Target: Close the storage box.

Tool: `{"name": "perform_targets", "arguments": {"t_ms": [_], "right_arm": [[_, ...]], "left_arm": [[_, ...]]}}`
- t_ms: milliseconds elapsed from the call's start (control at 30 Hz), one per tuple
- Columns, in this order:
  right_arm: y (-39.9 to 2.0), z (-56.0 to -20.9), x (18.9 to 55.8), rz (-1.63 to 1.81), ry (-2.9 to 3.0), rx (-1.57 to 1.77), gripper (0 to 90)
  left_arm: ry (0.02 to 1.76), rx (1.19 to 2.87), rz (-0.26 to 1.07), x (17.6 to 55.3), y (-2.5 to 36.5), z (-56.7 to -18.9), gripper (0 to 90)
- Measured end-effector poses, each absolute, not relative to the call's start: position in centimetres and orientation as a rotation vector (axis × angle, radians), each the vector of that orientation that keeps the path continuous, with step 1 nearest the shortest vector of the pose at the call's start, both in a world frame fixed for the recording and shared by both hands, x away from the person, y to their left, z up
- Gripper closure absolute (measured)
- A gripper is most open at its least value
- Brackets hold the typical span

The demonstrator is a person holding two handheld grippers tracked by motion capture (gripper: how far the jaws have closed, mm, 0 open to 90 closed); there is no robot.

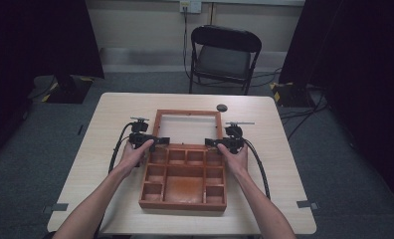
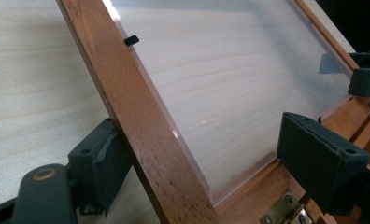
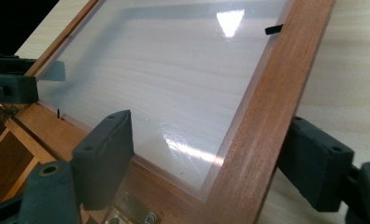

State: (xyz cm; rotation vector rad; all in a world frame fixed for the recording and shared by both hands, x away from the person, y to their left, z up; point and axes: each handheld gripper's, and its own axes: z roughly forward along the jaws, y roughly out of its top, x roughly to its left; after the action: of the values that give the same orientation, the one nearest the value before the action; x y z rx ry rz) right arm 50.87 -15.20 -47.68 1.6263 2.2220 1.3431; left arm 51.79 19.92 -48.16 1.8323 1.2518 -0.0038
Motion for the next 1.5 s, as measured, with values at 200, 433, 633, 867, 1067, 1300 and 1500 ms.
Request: {"name": "perform_targets", "arguments": {"t_ms": [200, 433, 633, 867, 1067, 1300, 1500], "right_arm": [[-15.4, -47.0, 50.6, 1.351, 2.189, 1.586, 30.3], [-15.6, -46.7, 50.7, 1.36, 2.182, 1.582, 33.1], [-16.0, -46.1, 50.6, 1.402, 2.157, 1.582, 39.7], [-16.5, -45.5, 50.5, 1.46, 2.127, 1.578, 44.9], [-16.7, -45.0, 50.3, 1.462, 2.119, 1.567, 52.2], [-17.1, -44.4, 50.0, 1.48, 2.109, 1.548, 56.8], [-17.2, -44.0, 49.7, 1.475, 2.112, 1.526, 60.4]], "left_arm": [[1.239, 1.883, 0.05, 51.7, 19.5, -47.1, 19.7], [1.232, 1.878, 0.046, 51.8, 19.7, -47.0, 21.9], [1.216, 1.864, 0.079, 51.6, 20.2, -46.2, 30.2], [1.192, 1.845, 0.096, 51.5, 20.7, -45.8, 39.0], [1.183, 1.844, 0.115, 51.3, 20.8, -45.3, 42.3], [1.166, 1.833, 0.143, 51.0, 21.0, -44.6, 46.8], [1.166, 1.834, 0.178, 50.4, 20.9, -44.1, 48.1]]}}
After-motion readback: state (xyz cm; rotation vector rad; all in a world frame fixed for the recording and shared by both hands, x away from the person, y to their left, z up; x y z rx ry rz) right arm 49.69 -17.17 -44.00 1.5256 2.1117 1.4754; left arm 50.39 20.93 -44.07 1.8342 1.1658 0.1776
